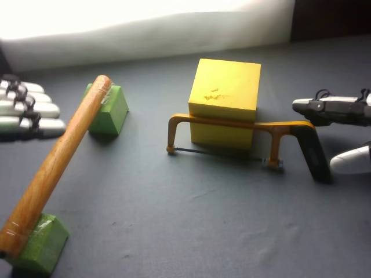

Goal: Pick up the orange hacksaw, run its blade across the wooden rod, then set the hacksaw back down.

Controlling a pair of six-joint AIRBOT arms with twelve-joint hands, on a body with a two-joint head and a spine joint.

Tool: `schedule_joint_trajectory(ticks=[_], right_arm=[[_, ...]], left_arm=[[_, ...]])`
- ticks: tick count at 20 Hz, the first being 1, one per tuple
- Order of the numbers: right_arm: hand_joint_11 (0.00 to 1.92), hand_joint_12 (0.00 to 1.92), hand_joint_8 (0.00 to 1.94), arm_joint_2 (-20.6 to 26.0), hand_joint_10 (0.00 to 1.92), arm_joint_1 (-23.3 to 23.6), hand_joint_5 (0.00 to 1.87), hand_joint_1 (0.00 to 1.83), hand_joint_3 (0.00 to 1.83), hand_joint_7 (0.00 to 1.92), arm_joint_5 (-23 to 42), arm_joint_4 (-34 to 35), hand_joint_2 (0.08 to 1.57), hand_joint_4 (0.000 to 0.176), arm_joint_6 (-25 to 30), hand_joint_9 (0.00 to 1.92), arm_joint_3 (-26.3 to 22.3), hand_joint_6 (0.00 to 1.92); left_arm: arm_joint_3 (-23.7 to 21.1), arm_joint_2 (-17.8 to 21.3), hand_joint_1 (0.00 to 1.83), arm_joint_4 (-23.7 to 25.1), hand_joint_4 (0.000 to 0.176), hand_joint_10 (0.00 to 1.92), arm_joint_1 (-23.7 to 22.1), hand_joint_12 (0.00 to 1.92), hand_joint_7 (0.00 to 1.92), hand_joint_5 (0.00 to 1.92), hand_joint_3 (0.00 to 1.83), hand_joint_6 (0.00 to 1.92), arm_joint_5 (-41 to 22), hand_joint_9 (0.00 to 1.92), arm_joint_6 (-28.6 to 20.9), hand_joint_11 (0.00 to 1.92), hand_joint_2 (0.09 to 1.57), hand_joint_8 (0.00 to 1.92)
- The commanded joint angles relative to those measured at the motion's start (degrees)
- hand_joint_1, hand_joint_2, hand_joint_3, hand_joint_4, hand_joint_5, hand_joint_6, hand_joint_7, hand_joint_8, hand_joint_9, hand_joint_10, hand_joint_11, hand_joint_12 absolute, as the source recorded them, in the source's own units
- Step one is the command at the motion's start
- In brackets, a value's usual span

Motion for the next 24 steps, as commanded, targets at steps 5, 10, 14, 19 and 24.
schedule_joint_trajectory(ticks=[5, 10, 14, 19, 24], right_arm=[[0.0, 0.37, 0.0, -1.1, 0.0, 2.3, 0.07, 0.9, 0.0, 0.04, 3.4, 3.5, 1.12, 0.0, -0.7, 0.08, 0.4, 0.0], [0.0, 0.32, 0.0, -2.6, 0.0, 4.0, 0.08, 0.94, 0.0, 0.04, 1.8, 3.5, 1.1, 0.0, -1.4, 0.08, 0.5, 0.0], [0.0, 0.4, 0.01, -3.8, 0.01, 4.7, 0.09, 1.0, 0.0, 0.05, 0.9, 3.5, 1.06, 0.0, -2.2, 0.1, 0.5, 0.01], [0.0, 0.39, 0.0, -4.8, 0.0, 5.2, 0.1, 1.02, 0.02, 0.06, -0.4, 3.5, 1.14, 0.0, -3.9, 0.09, 0.5, 0.0], [0.0, 0.43, 0.0, -5.3, 0.0, 6.1, 0.11, 1.02, 0.0, 0.06, -2.0, 3.9, 1.1, 0.0, -4.8, 0.1, 0.5, 0.0]], left_arm=[[1.2, 1.6, 0.07, -1.3, 0.0, 0.0, 2.9, 0.0, 0.0, 0.0, 0.0, 0.0, -6.0, 0.0, -2.1, 0.0, 1.23, 0.0], [1.4, 2.7, 0.1, 0.2, 0.0, 0.0, 6.5, 0.0, 0.0, 0.0, 0.0, 0.0, -6.3, 0.0, -1.9, 0.0, 1.23, 0.0], [0.5, 2.7, 0.09, 0.2, 0.0, 0.0, 9.1, 0.0, 0.0, 0.0, 0.0, 0.0, -3.9, 0.0, -1.1, 0.0, 1.23, 0.0], [-0.2, 2.6, 0.1, 0.2, 0.0, 0.0, 11.3, 0.0, 0.0, 0.0, 0.0, 0.0, -2.5, 0.0, -1.0, 0.0, 1.24, 0.0], [-0.3, 2.3, 0.08, 0.2, 0.0, 0.0, 12.4, 0.0, 0.0, 0.0, 0.0, 0.0, -3.4, 0.0, -0.9, 0.0, 1.24, 0.0]])
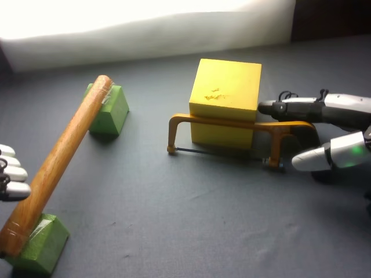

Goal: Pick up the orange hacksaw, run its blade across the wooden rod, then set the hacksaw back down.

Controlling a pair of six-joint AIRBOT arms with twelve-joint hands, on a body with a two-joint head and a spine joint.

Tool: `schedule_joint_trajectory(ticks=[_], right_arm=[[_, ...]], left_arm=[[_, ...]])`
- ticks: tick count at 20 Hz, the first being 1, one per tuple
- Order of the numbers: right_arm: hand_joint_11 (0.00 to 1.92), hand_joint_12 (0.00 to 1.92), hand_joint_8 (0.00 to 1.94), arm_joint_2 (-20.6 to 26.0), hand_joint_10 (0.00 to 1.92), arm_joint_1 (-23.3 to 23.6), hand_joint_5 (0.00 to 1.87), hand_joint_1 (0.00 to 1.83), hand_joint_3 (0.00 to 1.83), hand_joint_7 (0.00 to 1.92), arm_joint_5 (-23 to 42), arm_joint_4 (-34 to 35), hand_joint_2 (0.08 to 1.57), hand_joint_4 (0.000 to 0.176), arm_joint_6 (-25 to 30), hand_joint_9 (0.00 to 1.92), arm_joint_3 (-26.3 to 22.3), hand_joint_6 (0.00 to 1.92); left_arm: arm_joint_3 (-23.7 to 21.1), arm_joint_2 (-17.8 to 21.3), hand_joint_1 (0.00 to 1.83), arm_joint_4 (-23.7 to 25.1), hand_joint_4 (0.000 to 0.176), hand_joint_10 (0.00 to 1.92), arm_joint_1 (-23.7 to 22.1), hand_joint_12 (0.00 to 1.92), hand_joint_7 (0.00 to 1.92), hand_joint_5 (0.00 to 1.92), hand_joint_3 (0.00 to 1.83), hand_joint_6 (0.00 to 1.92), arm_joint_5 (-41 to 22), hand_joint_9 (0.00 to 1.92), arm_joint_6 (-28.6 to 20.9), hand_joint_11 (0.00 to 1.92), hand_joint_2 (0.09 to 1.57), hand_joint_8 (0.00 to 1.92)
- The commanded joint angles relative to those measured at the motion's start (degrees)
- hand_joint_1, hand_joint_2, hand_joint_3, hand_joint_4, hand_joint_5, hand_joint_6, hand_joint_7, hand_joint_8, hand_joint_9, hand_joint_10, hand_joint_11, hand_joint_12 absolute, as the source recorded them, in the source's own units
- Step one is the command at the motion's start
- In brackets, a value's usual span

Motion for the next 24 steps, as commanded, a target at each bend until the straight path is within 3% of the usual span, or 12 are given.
schedule_joint_trajectory(ticks=[1, 8, 17, 24], right_arm=[[0.0, 0.43, 0.0, 0.1, 0.0, 0.7, 0.11, 1.02, 0.0, 0.06, 4.9, 3.3, 1.1, 0.0, -0.4, 0.1, 0.2, 0.0], [0.0, 0.41, 0.0, -0.6, 0.0, 0.9, 0.09, 1.01, 0.0, 0.05, 4.2, 4.5, 1.14, 0.0, -0.9, 0.09, 0.2, 0.0], [0.0, 0.57, 0.0, -1.5, 0.01, 1.4, 0.11, 1.05, 0.0, 0.09, 3.5, 4.5, 1.14, 0.0, -1.6, 0.13, 0.1, 0.0], [0.0, 0.59, 0.01, -1.7, 0.0, 1.6, 0.13, 1.07, 0.0, 0.1, 3.8, 4.5, 1.12, 0.0, -2.2, 0.14, 0.1, 0.0]], left_arm=[[0.0, 0.2, 0.08, -3.1, 0.0, 0.0, 0.0, 0.0, 0.0, 0.0, 0.0, 0.0, -2.6, 0.0, 0.0, 0.0, 1.24, 0.0], [0.3, -0.9, 0.08, -0.9, 0.0, 0.0, 1.2, 0.0, 0.0, 0.0, 0.0, 0.0, -1.7, 0.0, 0.3, 0.0, 1.24, 0.0], [-0.9, -1.3, 0.1, -0.7, 0.0, 0.0, 2.3, 0.0, 0.0, 0.0, 0.0, 0.0, 0.2, 0.0, 0.7, 0.0, 1.24, 0.0], [-1.0, -1.4, 0.09, -0.2, 0.0, 0.0, 3.2, 0.0, 0.0, 0.0, 0.0, 0.0, 1.0, 0.0, 0.7, 0.0, 1.24, 0.0]])
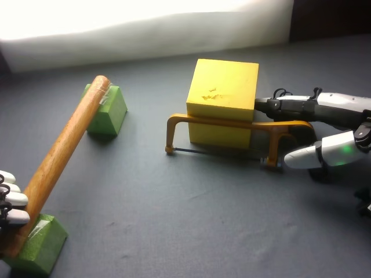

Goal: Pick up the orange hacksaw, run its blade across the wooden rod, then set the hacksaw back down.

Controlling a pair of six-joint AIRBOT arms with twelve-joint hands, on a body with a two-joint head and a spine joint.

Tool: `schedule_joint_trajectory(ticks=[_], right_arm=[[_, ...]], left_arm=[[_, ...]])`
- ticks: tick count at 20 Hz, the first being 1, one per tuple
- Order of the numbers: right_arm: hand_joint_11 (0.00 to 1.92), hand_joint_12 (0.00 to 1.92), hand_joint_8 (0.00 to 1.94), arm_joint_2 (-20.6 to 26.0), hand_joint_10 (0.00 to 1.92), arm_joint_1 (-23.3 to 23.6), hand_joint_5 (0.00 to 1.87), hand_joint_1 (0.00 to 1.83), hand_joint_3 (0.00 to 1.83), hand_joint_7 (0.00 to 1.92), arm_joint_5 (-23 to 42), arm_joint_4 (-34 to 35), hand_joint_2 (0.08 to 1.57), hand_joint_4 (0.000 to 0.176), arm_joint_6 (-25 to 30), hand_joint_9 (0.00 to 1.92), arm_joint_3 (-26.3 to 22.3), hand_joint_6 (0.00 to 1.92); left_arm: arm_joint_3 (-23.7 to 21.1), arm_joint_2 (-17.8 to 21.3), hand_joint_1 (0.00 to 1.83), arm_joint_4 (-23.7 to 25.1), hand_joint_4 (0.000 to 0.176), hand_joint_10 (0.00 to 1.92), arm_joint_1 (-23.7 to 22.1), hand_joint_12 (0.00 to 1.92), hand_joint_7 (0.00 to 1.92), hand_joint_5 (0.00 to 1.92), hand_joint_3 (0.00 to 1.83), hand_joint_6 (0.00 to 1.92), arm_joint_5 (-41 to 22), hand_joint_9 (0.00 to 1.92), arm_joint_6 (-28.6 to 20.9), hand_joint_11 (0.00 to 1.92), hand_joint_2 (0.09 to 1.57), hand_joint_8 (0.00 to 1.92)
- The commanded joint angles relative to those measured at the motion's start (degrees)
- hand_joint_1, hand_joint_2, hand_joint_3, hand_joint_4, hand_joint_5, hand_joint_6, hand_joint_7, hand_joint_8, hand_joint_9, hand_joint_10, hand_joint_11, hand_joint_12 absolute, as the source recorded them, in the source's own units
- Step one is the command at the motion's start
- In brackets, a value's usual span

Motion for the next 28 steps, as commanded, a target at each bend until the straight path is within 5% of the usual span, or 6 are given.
schedule_joint_trajectory(ticks=[1, 10, 11, 12, 14, 28], right_arm=[[0.0, 0.57, 0.0, -0.3, 0.0, 1.0, 0.12, 1.07, 0.0, 0.1, 5.5, 2.4, 1.12, 0.0, 0.1, 0.13, 0.1, 0.0], [0.38, 1.2, 0.03, -0.3, 0.08, 1.1, 0.72, 1.25, 0.0, 0.8, 5.0, 2.4, 1.21, 0.0, -1.2, 0.83, -0.6, 0.03], [0.54, 1.14, 0.03, -0.3, 0.1, 1.1, 0.75, 1.14, 0.06, 0.9, 4.9, 2.4, 1.2, 0.0, -1.7, 0.92, -0.7, 1.03], [0.63, 1.17, 0.9, -0.3, 0.12, 1.1, 0.72, 1.18, 0.0, 0.92, 4.9, 2.4, 1.21, 0.0, -1.9, 1.0, -0.8, 1.29], [0.79, 1.26, 1.07, -0.3, 1.17, 1.1, 0.73, 1.35, 0.0, 0.9, 4.8, 2.4, 1.16, 0.0, -2.1, 0.98, -1.0, 1.21], [1.0, 1.29, 1.04, 4.2, 1.23, 5.3, 0.86, 1.38, 0.0, 0.93, 8.3, 12.5, 1.12, 0.0, -14.9, 1.0, -10.7, 0.97]], left_arm=[[-0.1, 0.1, 0.09, -2.0, 0.0, 0.0, -0.2, 0.0, 0.0, 0.0, 0.0, 0.0, -1.6, 0.0, 0.2, 0.0, 1.25, 0.0], [0.0, 0.1, 0.1, -2.0, 0.0, 0.0, -0.1, 0.0, 0.0, 0.0, 0.0, 0.0, -1.6, 0.0, 0.4, 0.0, 1.24, 0.0], [-0.1, 0.1, 0.09, -2.0, 0.0, 0.0, -0.1, 0.0, 0.0, 0.0, 0.0, 0.0, -1.6, 0.0, 0.4, 0.0, 1.24, 0.0], [-0.1, 0.1, 0.1, -2.0, 0.0, 0.0, -0.1, 0.0, 0.0, 0.0, 0.0, 0.0, -1.6, 0.0, 0.5, 0.0, 1.24, 0.0], [-0.2, 0.1, 0.1, -2.0, 0.0, 0.0, -0.1, 0.0, 0.0, 0.0, 0.0, 0.0, -1.6, 0.0, 0.5, 0.0, 1.23, 0.0], [0.2, 0.2, 0.08, -2.9, 0.0, 0.0, -0.1, 0.01, 0.0, 0.0, 0.0, 0.0, -1.7, 0.0, 0.5, 0.01, 1.22, 0.0]])
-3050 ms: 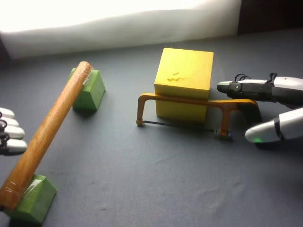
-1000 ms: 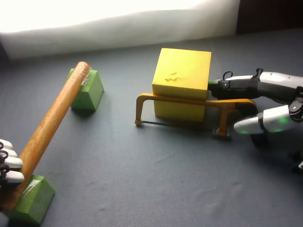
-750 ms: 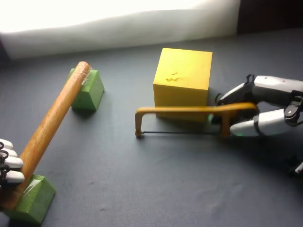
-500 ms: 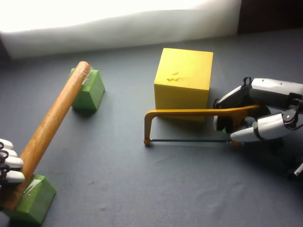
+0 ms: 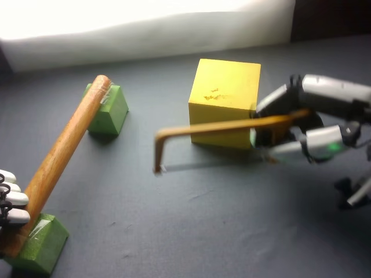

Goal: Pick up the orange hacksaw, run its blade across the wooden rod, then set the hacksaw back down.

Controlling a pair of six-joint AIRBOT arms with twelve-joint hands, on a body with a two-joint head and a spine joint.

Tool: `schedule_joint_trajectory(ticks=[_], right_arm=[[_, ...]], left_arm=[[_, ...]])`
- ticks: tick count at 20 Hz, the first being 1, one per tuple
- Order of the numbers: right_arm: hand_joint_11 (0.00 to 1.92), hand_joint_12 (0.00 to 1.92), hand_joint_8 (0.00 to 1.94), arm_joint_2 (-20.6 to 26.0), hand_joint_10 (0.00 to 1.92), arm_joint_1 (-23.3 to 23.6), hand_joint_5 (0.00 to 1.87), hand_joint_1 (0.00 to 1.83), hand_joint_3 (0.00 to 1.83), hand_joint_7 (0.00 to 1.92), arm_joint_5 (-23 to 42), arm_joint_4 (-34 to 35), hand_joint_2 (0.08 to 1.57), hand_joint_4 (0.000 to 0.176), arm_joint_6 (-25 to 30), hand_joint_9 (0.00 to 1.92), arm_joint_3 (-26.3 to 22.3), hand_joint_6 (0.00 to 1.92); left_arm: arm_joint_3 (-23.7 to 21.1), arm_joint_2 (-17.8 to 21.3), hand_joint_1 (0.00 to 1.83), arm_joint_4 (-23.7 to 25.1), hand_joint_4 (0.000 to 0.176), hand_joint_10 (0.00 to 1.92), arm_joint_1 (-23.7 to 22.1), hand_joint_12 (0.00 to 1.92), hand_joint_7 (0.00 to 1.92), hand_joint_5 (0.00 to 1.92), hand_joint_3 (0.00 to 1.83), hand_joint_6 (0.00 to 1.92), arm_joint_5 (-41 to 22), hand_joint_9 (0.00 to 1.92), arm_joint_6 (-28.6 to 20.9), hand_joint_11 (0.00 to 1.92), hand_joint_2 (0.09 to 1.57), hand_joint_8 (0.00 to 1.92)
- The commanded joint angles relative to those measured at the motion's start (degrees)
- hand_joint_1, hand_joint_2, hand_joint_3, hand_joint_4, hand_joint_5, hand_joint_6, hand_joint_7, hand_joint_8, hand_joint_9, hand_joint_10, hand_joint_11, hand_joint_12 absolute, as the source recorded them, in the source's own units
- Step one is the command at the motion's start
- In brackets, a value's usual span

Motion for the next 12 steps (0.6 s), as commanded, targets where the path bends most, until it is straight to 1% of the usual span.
schedule_joint_trajectory(ticks=[1, 2, 4, 5, 6, 7, 8, 9, 10, 12], right_arm=[[1.0, 1.29, 1.04, 0.8, 1.23, 1.1, 0.86, 1.38, 0.0, 0.93, 5.4, 5.0, 1.12, 0.0, -2.6, 1.0, -1.6, 0.99], [1.0, 1.28, 1.01, 1.2, 1.21, 1.8, 0.87, 1.38, 0.0, 0.94, 5.0, 6.2, 1.12, 0.0, -5.1, 1.01, -2.6, 0.97], [1.04, 1.23, 1.0, 1.6, 1.18, 4.4, 0.92, 1.39, 0.0, 0.96, 3.9, 6.2, 1.1, 0.0, -9.4, 1.03, -3.7, 0.88], [1.03, 1.22, 1.02, 1.6, 1.18, 5.3, 0.91, 1.39, 0.0, 0.95, 3.1, 5.7, 1.1, 0.0, -9.7, 1.03, -3.8, 0.89], [1.03, 1.22, 1.06, 1.6, 1.2, 6.0, 0.87, 1.38, 0.0, 0.92, 2.3, 5.4, 1.12, 0.0, -10.7, 1.02, -3.9, 0.95], [1.01, 1.23, 1.07, 1.6, 1.22, 7.5, 0.85, 1.38, 0.0, 0.91, 0.5, 5.2, 1.13, 0.0, -12.8, 1.0, -3.9, 0.99], [0.93, 1.46, 0.99, 1.2, 1.08, 8.5, 0.88, 1.47, 0.0, 0.93, -1.1, 5.0, 1.1, 0.0, -13.8, 1.01, -3.9, 0.88], [0.97, 1.3, 1.01, 1.0, 1.16, 8.7, 0.88, 1.4, 0.0, 0.94, -1.5, 5.0, 1.11, 0.0, -14.4, 1.02, -3.8, 0.93], [1.0, 1.24, 1.02, 0.4, 1.18, 9.3, 0.86, 1.39, 0.0, 0.94, -2.7, 5.0, 1.12, 0.0, -15.6, 1.02, -3.7, 0.97], [1.01, 1.22, 0.99, -0.7, 1.18, 9.7, 0.89, 1.39, 0.0, 0.96, -3.8, 5.0, 1.11, 0.0, -17.1, 1.02, -3.2, 0.94]], left_arm=[[0.2, 0.2, 0.07, -2.4, 0.0, 0.0, -0.1, 0.0, 0.0, 0.0, 0.0, 0.0, -1.8, 0.0, 0.3, 0.01, 1.23, 0.0], [0.1, 0.2, 0.07, -2.4, 0.0, 0.0, -0.1, 0.0, 0.0, 0.0, 0.0, 0.0, -1.8, 0.0, 0.3, 0.01, 1.23, 0.0], [0.3, 0.2, 0.08, -2.4, 0.0, 0.0, -0.2, 0.0, 0.0, 0.0, 0.0, 0.0, -1.8, 0.0, 0.3, 0.0, 1.23, 0.0], [0.4, 0.1, 0.08, -2.4, 0.0, 0.0, -0.2, 0.0, 0.0, 0.0, 0.0, 0.0, -1.8, 0.0, 0.3, 0.0, 1.23, 0.0], [0.4, 0.1, 0.08, -2.4, 0.0, 0.0, -0.2, 0.0, 0.0, 0.0, 0.0, 0.0, -1.8, 0.0, 0.3, 0.0, 1.23, 0.0], [0.4, 0.1, 0.08, -2.4, 0.0, 0.0, -0.2, 0.0, 0.0, 0.0, 0.0, 0.0, -1.8, 0.0, 0.3, 0.0, 1.23, 0.0], [0.5, 0.1, 0.08, -2.4, 0.0, 0.0, -0.2, 0.0, 0.0, 0.0, 0.0, 0.0, -1.8, 0.0, 0.3, 0.0, 1.23, 0.0], [0.5, 0.1, 0.08, -2.4, 0.0, 0.0, -0.2, 0.0, 0.0, 0.0, 0.0, 0.0, -1.8, 0.0, 0.3, 0.0, 1.23, 0.0], [0.4, 0.1, 0.08, -2.4, 0.0, 0.0, -0.2, 0.0, 0.0, 0.0, 0.0, 0.0, -1.8, 0.0, 0.3, 0.0, 1.23, 0.0], [0.4, 0.1, 0.07, -2.4, 0.0, 0.0, -0.2, 0.0, 0.0, 0.0, 0.0, 0.0, -1.8, 0.0, 0.3, 0.0, 1.23, 0.0]])
